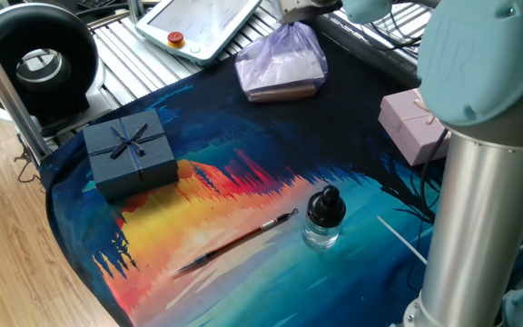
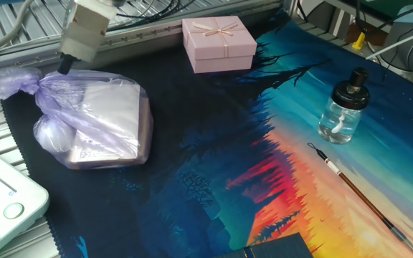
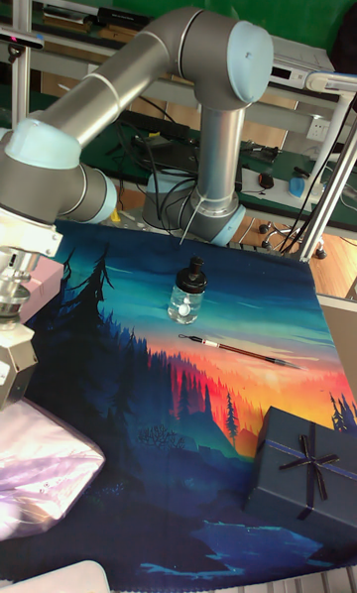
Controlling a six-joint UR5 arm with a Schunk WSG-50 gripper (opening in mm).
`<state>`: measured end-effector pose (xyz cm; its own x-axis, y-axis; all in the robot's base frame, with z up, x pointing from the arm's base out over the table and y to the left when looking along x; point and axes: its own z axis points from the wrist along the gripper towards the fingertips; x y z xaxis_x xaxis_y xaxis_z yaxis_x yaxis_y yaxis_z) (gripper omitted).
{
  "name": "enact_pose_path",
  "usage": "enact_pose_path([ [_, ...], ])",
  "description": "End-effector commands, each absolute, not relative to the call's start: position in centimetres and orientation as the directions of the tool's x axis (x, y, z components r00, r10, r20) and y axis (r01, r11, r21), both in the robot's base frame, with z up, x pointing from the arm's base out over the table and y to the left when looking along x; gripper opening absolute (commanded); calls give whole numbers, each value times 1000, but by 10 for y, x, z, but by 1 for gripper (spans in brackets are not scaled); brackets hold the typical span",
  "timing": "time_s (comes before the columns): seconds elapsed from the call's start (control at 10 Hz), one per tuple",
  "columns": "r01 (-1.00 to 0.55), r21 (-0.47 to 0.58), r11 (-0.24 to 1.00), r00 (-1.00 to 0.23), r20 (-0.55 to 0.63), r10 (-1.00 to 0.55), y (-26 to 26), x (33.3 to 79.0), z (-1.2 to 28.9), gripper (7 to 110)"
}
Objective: Pick up a bag of things
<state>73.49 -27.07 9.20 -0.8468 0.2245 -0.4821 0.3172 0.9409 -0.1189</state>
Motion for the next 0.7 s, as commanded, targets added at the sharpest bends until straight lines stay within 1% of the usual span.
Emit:
enact_pose_path([
  [0.0, 252, -228, 941, -901, -410, 142, -286, 716, 90, 44],
  [0.2, 219, -276, 936, -907, -410, 92, -294, 718, 93, 44],
  [0.3, 186, -306, 934, -899, -437, 36, -298, 727, 99, 44],
  [0.4, 171, -305, 937, -896, -444, 19, -296, 731, 100, 44],
  [0.5, 217, -294, 931, -888, -455, 63, -299, 729, 100, 44],
  [0.6, 266, -216, 939, -873, -467, 140, -287, 730, 96, 44],
])
